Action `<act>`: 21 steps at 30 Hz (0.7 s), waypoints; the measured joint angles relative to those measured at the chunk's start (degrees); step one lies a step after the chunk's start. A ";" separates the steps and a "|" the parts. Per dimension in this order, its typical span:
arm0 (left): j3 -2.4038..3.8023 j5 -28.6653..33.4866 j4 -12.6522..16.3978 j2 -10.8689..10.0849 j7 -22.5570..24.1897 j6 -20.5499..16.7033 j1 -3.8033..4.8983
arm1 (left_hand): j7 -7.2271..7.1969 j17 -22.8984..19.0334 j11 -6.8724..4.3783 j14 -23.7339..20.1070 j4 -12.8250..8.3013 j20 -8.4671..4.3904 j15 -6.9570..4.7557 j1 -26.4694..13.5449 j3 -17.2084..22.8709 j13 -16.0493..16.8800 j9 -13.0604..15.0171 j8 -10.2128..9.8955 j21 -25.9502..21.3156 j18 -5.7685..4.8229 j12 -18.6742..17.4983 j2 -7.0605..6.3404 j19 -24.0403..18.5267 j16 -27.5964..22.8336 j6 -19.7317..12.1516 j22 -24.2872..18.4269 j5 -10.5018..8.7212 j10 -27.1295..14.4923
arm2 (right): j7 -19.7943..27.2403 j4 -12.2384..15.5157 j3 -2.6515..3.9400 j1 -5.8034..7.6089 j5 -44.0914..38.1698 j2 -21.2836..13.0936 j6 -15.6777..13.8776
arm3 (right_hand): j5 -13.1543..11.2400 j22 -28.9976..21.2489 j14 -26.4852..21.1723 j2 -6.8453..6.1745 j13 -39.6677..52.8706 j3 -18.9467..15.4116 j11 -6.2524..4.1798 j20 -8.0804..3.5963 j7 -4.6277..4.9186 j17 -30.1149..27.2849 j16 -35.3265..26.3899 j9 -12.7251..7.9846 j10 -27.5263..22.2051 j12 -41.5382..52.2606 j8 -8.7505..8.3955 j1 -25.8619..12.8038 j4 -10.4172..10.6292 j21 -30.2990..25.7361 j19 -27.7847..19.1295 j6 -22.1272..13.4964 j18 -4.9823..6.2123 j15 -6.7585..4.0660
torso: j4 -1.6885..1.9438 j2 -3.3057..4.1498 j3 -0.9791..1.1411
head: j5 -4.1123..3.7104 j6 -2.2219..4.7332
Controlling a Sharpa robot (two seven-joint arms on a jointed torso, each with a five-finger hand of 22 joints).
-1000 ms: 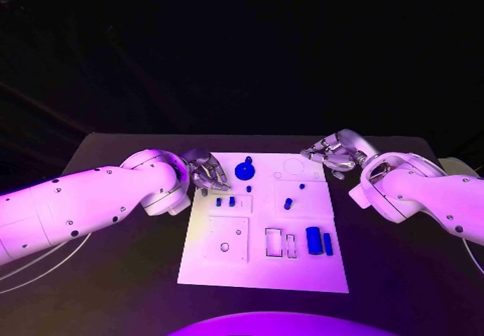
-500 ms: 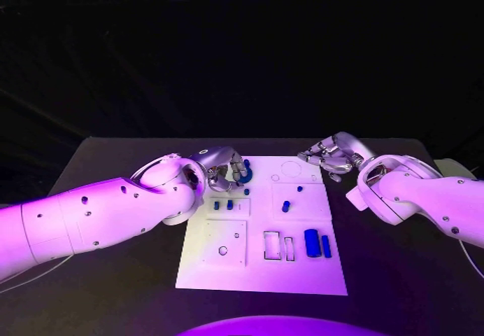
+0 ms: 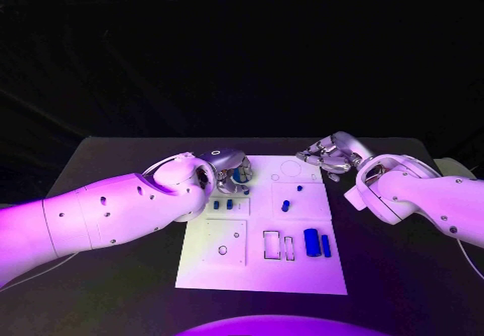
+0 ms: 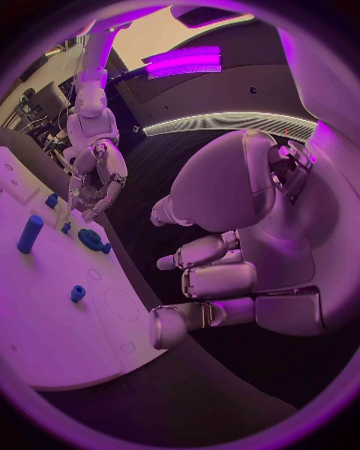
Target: Assemble the parts on the task board
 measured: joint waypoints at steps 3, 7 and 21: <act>0.00 -0.39 -0.79 0.65 -0.03 0.98 -0.02 | 0.04 0.55 0.20 0.37 -0.24 0.16 -0.06 0.00 0.24 -0.56 -0.11 -0.30 1.01 0.00 -0.69 0.00 0.46 0.58 0.46 1.07 0.00 0.21 | 0.01 0.00 0.00 0.00 0.01 0.07 0.00 | 0.00 0.00 0.00 0.00 0.00 0.00 0.00 0.00 0.00 0.00 0.00 0.00 0.00 0.00 0.00 0.00 0.00 0.00 0.00 0.00 0.00 0.00 | 0.01 -0.01 0.00 | -0.01 -0.03; 0.00 -0.79 -1.80 1.38 -0.05 2.27 -0.04 | 0.12 1.11 0.32 0.58 -0.45 0.29 0.16 0.00 0.62 -1.45 -0.25 -0.69 1.96 -0.01 -1.67 0.00 0.92 1.20 1.18 2.44 0.00 0.32 | 0.02 -0.01 0.00 0.00 0.02 0.09 -0.02 | 0.00 0.00 0.00 0.00 0.00 0.00 0.00 0.00 0.00 0.00 0.00 0.00 0.00 0.00 0.00 0.00 0.00 0.00 0.00 0.00 0.00 0.00 | 0.02 -0.02 0.00 | 0.02 -0.13; 0.02 -1.19 -4.46 3.36 -0.04 4.62 -0.41 | 0.26 1.63 1.09 0.98 -1.76 0.71 0.56 0.32 2.39 -4.74 -0.83 -2.79 4.40 0.00 -5.42 0.33 1.34 2.45 2.30 5.06 0.00 1.10 | 0.07 0.14 0.00 0.00 0.04 0.12 -0.15 | 0.00 0.00 0.00 0.00 0.00 0.00 0.00 0.00 0.00 -0.01 0.00 -0.02 0.00 0.00 0.00 0.00 0.00 0.00 0.00 0.00 0.00 0.00 | 0.08 -0.03 -0.02 | -0.27 -0.07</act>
